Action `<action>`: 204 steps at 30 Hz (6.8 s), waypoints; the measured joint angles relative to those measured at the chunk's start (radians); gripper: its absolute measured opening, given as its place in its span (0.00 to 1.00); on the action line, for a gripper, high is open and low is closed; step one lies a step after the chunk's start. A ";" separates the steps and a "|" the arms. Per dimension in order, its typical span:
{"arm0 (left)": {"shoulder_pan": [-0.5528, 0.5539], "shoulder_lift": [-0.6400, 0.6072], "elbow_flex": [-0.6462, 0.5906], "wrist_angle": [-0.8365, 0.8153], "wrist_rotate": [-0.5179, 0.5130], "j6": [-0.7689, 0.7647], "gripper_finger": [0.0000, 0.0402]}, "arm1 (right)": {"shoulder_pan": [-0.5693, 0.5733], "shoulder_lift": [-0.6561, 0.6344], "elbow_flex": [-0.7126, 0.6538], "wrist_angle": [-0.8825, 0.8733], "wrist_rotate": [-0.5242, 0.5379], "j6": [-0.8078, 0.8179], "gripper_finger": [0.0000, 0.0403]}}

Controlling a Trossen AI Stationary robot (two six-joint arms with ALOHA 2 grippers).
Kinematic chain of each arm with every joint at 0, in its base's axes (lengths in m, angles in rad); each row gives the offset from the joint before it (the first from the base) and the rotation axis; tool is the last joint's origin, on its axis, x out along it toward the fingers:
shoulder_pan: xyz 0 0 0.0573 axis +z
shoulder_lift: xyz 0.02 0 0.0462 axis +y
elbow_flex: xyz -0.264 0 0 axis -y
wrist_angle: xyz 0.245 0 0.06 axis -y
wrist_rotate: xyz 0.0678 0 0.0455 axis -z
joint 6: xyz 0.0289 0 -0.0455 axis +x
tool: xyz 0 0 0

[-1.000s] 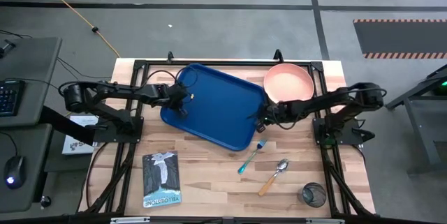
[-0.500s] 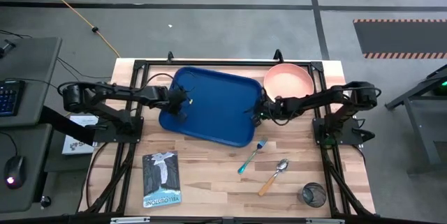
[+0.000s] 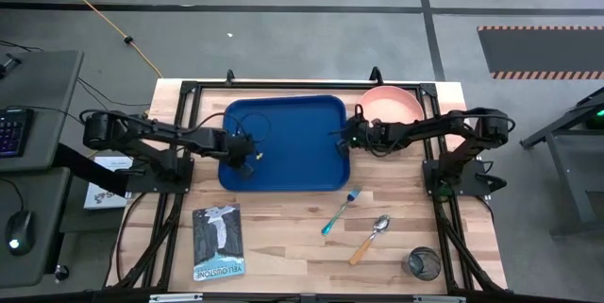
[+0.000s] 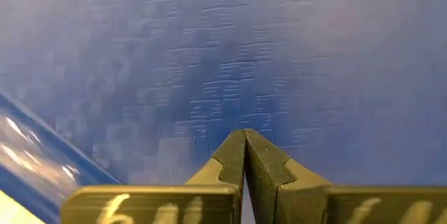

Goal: Pick and place plate/cup/fork/spoon on tray
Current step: Prepare the blue tray, then put the orange plate on the blue tray, then put the blue cup on the blue tray

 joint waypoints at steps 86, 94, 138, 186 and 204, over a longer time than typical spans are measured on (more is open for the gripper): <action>-0.308 -0.586 0.036 0.817 -0.194 0.658 0.00 | -0.072 -0.105 0.073 -0.275 0.113 -0.258 0.01; -0.372 -0.593 0.036 0.815 -0.381 0.719 0.00 | 0.075 -0.095 0.230 -0.103 0.159 -0.496 0.01; -0.387 -0.561 0.036 0.798 -0.391 0.716 0.00 | 0.275 0.494 0.637 0.026 -0.073 -0.692 0.16; -0.226 -0.562 -0.029 0.809 -0.196 0.629 0.00 | 0.418 -0.428 0.134 -0.298 -0.381 -0.217 0.55; -0.226 -0.562 -0.029 0.806 -0.195 0.629 0.00 | 1.073 -0.227 0.590 -1.166 -0.351 0.937 0.55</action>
